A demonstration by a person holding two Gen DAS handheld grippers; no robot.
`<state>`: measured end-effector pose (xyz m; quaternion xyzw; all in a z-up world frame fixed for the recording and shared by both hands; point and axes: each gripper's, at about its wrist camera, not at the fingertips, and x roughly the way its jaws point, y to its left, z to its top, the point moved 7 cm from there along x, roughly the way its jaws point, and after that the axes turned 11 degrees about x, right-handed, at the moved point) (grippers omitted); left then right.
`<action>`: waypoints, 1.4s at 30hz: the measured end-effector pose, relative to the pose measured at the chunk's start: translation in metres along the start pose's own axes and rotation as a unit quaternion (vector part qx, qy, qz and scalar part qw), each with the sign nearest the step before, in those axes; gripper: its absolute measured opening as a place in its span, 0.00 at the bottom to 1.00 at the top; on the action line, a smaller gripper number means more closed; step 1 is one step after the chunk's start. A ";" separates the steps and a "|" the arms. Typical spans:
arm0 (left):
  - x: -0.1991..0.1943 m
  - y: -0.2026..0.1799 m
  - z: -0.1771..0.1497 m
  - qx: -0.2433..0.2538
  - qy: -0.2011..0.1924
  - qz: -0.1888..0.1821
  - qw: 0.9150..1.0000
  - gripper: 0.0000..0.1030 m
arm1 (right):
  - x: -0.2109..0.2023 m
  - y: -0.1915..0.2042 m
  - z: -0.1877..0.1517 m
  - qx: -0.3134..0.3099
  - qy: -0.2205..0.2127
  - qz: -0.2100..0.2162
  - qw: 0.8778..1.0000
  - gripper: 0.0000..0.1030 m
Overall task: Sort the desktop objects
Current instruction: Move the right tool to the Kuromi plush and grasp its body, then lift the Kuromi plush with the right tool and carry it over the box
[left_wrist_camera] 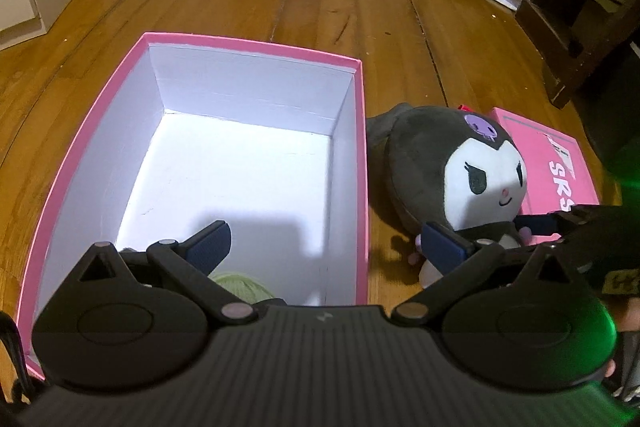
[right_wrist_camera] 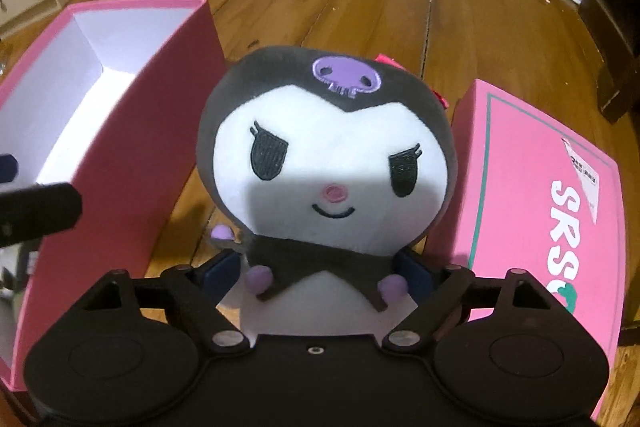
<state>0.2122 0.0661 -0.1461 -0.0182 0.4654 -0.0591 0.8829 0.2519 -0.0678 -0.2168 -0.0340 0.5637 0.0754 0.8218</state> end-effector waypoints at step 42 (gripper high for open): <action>0.010 0.010 -0.010 -0.026 0.034 0.019 0.999 1.00 | 0.037 -0.006 -0.030 -0.017 0.047 -0.028 0.998 0.96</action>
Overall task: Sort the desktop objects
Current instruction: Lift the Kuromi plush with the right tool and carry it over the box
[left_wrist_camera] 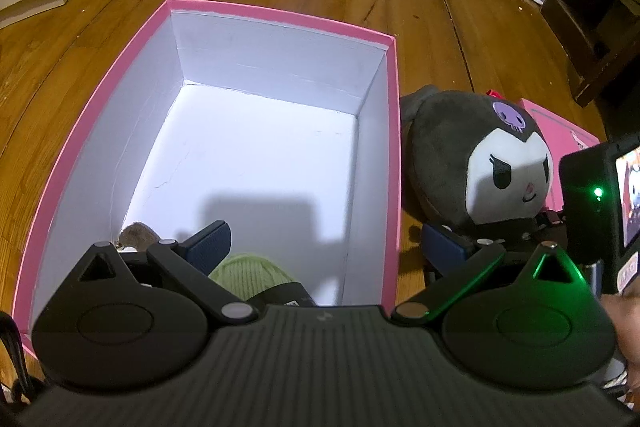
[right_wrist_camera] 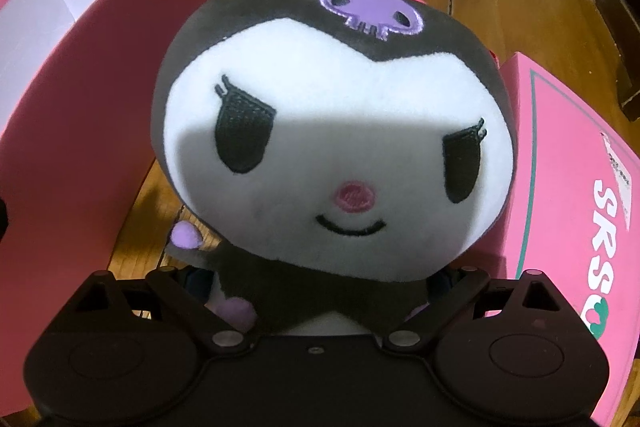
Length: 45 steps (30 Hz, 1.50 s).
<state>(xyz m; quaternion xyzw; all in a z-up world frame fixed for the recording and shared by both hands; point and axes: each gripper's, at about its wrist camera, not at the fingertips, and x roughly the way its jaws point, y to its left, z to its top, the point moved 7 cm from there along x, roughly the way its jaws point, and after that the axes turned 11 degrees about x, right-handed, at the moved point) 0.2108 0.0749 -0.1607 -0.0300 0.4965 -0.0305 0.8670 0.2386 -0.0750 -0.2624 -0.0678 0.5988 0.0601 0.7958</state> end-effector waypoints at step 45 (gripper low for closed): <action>-0.121 0.087 0.004 -0.032 -0.116 -0.009 0.993 1.00 | -0.117 0.095 0.017 -0.030 -0.090 0.146 0.985 0.80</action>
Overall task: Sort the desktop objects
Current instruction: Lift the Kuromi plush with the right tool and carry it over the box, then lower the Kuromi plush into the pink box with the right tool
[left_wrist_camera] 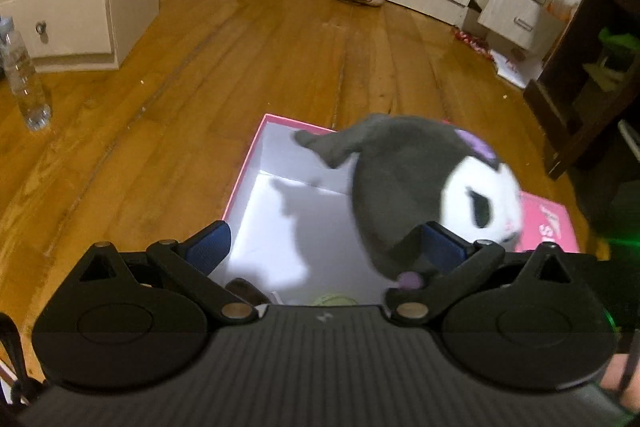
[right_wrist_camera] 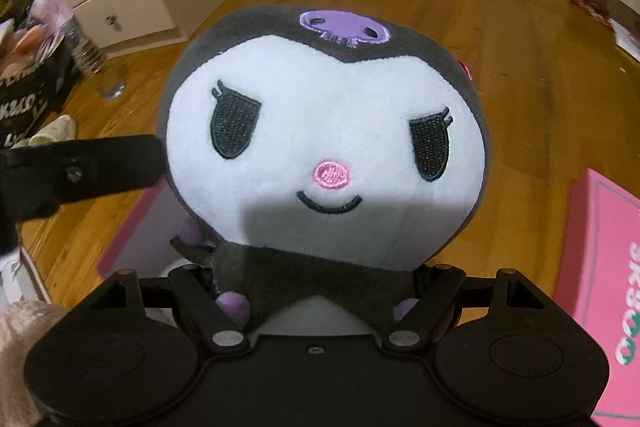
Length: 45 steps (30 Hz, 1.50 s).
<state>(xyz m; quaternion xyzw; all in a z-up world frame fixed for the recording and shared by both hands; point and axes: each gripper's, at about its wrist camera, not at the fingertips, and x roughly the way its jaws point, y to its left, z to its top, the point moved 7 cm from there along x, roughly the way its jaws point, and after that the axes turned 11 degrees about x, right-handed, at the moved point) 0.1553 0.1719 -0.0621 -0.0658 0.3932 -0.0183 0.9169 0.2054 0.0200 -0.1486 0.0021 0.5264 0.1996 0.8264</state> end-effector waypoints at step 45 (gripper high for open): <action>0.104 0.030 -0.012 -0.018 0.086 -0.012 0.996 1.00 | 0.063 0.009 0.011 0.039 0.051 -0.054 0.996 0.83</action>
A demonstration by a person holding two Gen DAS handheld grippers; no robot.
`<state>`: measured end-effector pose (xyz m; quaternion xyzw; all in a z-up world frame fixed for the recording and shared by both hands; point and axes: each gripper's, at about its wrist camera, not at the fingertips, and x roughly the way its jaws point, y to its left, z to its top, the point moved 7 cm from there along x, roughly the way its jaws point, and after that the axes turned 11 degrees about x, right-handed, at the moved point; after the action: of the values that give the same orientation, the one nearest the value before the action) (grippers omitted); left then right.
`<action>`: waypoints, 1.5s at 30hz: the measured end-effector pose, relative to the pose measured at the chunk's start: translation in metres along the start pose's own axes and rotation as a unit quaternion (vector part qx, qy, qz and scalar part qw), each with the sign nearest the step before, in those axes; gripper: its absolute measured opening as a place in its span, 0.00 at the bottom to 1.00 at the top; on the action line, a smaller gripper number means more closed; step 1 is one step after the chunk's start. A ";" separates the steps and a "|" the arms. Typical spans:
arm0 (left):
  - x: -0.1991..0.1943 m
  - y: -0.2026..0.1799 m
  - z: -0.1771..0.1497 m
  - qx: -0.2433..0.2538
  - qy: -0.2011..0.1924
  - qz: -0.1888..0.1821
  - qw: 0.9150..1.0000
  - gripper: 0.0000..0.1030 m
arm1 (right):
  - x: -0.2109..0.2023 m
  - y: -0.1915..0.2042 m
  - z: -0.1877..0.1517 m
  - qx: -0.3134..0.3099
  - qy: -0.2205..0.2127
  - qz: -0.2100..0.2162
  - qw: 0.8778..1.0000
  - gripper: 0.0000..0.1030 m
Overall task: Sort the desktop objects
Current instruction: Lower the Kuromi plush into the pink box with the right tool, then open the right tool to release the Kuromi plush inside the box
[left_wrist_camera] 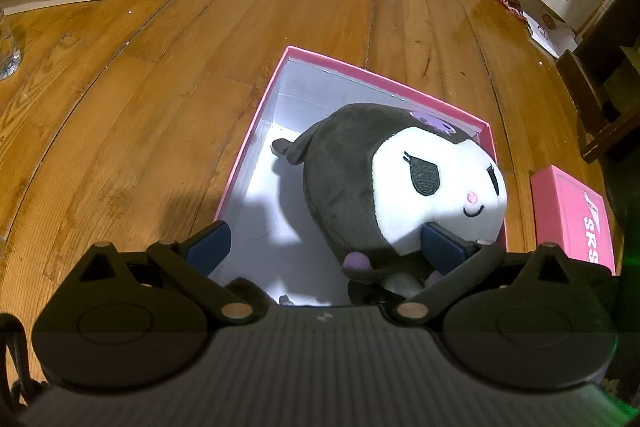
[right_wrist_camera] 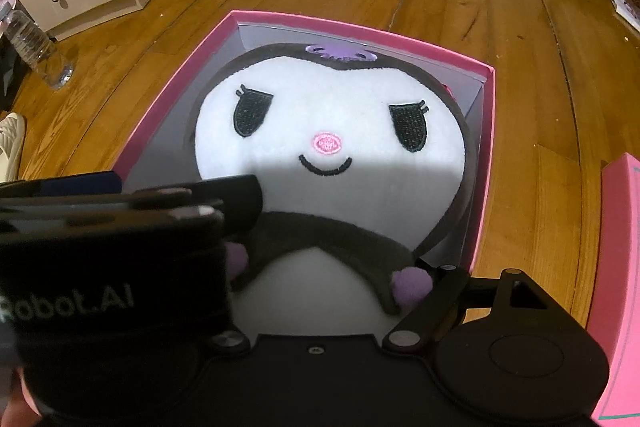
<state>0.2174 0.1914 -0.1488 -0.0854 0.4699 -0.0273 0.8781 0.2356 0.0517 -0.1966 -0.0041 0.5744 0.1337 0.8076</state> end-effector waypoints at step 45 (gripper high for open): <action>0.011 -0.024 -0.013 0.087 0.022 0.009 0.996 1.00 | -0.011 0.002 -0.021 -0.025 0.013 -0.056 0.998 0.83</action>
<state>0.2136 0.1651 -0.1612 -0.0037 0.4856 -0.0623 0.8719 0.2126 0.0476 -0.1937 -0.0576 0.5801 0.1027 0.8060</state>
